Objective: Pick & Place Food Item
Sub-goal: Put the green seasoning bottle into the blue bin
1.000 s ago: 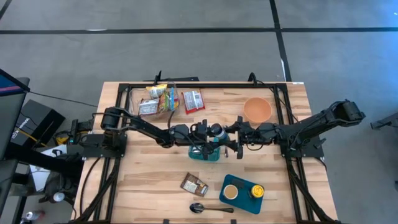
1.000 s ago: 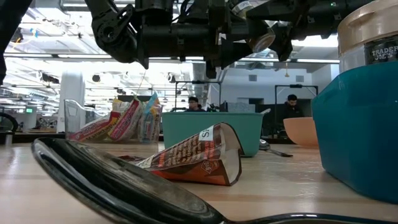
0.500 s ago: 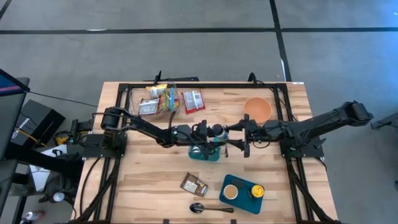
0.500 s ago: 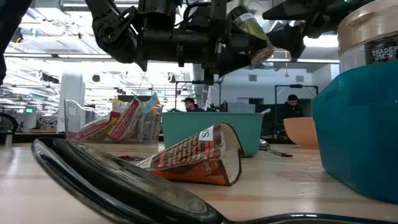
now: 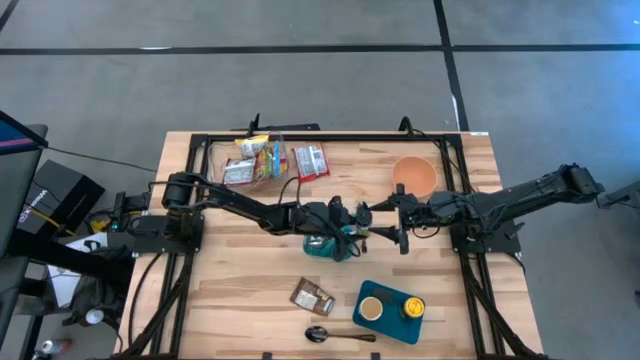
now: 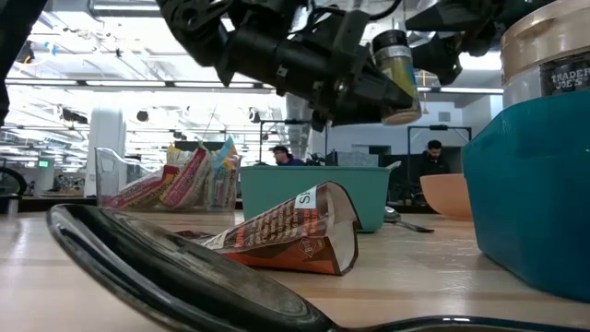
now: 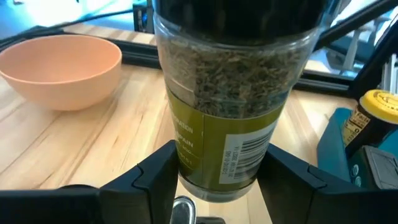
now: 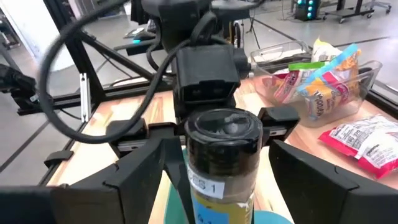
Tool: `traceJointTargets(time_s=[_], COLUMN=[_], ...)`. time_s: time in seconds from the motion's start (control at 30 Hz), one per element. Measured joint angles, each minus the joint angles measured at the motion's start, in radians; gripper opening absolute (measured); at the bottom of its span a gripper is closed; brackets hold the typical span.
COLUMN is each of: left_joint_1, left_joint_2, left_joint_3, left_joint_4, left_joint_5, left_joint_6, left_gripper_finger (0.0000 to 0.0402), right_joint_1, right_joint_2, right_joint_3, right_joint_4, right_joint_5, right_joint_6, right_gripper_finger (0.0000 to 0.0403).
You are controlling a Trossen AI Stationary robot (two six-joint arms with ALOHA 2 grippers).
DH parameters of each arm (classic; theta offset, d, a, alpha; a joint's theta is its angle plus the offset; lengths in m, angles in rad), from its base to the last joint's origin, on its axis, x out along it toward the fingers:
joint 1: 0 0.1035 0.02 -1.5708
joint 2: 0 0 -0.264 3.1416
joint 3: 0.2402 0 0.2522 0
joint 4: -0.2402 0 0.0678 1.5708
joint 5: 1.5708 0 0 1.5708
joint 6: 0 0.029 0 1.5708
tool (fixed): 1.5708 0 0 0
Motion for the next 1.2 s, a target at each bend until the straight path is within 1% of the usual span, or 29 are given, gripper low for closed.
traceJointTargets(time_s=[0.1, 0.27, 0.37, 0.67, 0.83, 0.93, 1.03, 1.2], left_joint_1=[0.0, 0.0, 0.0, 0.0, 0.0, -0.001, -0.001, -0.001], left_joint_2=[0.0, 0.0, 0.0, 0.0, 0.0, 0.0, 0.0, 0.0], left_joint_3=[0.02, 0.034, 0.053, 0.076, 0.076, 0.076, 0.076, 0.077], left_joint_4=[-0.049, -0.052, -0.093, -0.19, -0.211, -0.229, -0.251, -0.285], left_joint_5=[0.0, 0.0, 0.0, 0.0, 0.001, 0.002, 0.004, 0.01], left_joint_6=[0.002, 0.004, 0.004, 0.0, -0.003, -0.006, -0.012, -0.024], left_gripper_finger=[0.0185, 0.0186, 0.0186, 0.0186, 0.0186, 0.0186, 0.0186, 0.0186], right_joint_1=[0.002, 0.002, 0.002, 0.002, 0.002, 0.002, 0.002, 0.002], right_joint_2=[0.0, 0.006, 0.009, 0.065, 0.115, 0.149, 0.18, 0.204], right_joint_3=[-0.001, -0.001, -0.001, 0.003, 0.045, 0.087, 0.133, 0.195], right_joint_4=[-0.007, -0.026, -0.025, -0.007, -0.01, -0.06, -0.152, -0.251], right_joint_5=[0.0, 0.0, 0.0, -0.001, -0.011, -0.026, -0.026, -0.026], right_joint_6=[0.0, -0.004, -0.018, -0.019, -0.04, -0.045, -0.045, -0.044], right_gripper_finger=[0.0282, 0.0282, 0.0282, 0.0282, 0.0282, 0.0282, 0.0282, 0.0282])
